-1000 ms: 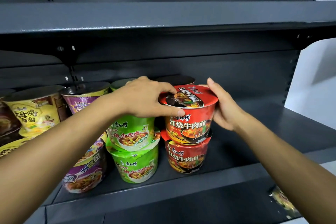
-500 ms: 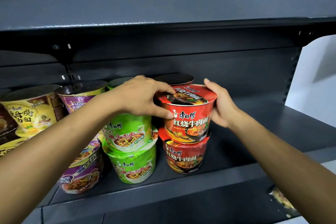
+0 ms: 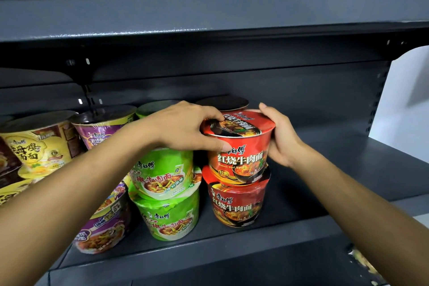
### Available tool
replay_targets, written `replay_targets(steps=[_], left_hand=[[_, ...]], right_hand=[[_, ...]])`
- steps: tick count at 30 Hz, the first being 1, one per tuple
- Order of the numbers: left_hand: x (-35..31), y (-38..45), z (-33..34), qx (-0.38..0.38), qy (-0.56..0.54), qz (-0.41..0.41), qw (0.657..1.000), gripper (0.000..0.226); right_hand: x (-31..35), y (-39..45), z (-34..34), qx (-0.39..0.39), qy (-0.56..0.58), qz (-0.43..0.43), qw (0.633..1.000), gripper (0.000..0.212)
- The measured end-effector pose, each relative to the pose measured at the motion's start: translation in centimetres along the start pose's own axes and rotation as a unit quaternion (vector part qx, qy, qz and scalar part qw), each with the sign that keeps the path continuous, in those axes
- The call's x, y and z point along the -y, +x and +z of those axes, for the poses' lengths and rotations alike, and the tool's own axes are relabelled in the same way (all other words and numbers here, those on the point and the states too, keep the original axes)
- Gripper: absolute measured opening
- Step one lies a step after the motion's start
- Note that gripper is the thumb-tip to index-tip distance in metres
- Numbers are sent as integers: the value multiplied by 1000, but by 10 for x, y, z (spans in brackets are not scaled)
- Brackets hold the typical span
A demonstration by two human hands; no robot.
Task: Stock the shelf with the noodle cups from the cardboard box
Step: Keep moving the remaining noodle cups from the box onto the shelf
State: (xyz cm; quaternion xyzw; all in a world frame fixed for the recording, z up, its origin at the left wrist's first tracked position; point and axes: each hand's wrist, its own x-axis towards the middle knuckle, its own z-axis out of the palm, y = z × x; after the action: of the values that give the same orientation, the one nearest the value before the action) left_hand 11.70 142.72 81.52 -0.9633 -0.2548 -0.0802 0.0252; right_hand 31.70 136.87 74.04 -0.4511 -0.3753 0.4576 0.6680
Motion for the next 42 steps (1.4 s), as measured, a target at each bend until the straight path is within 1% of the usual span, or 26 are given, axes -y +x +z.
replay_targets(steps=[5, 9, 15, 22, 33, 38, 42], left_hand=[[3, 2, 1, -3, -3, 3, 1000, 79], [2, 1, 1, 2, -11, 6, 1000, 86], [3, -2, -1, 2, -14, 5, 1000, 76], [3, -4, -3, 15, -15, -4, 1000, 77], [2, -6, -3, 34, -36, -18, 999, 71], [3, -5, -4, 43, -39, -22, 998, 72], [1, -5, -4, 47, -44, -21, 998, 77]], right_hand=[[0, 1, -1, 9, 2, 0, 1000, 51], [0, 0, -1, 16, -1, 3, 1000, 53], [0, -2, -1, 23, -8, 5, 1000, 55], [-1, -6, 0, 24, -6, -10, 1000, 56], [0, -9, 4, 16, -15, -14, 1000, 54], [3, -12, 3, 13, -40, -21, 999, 55], [6, -15, -1, 18, -75, -43, 996, 58]])
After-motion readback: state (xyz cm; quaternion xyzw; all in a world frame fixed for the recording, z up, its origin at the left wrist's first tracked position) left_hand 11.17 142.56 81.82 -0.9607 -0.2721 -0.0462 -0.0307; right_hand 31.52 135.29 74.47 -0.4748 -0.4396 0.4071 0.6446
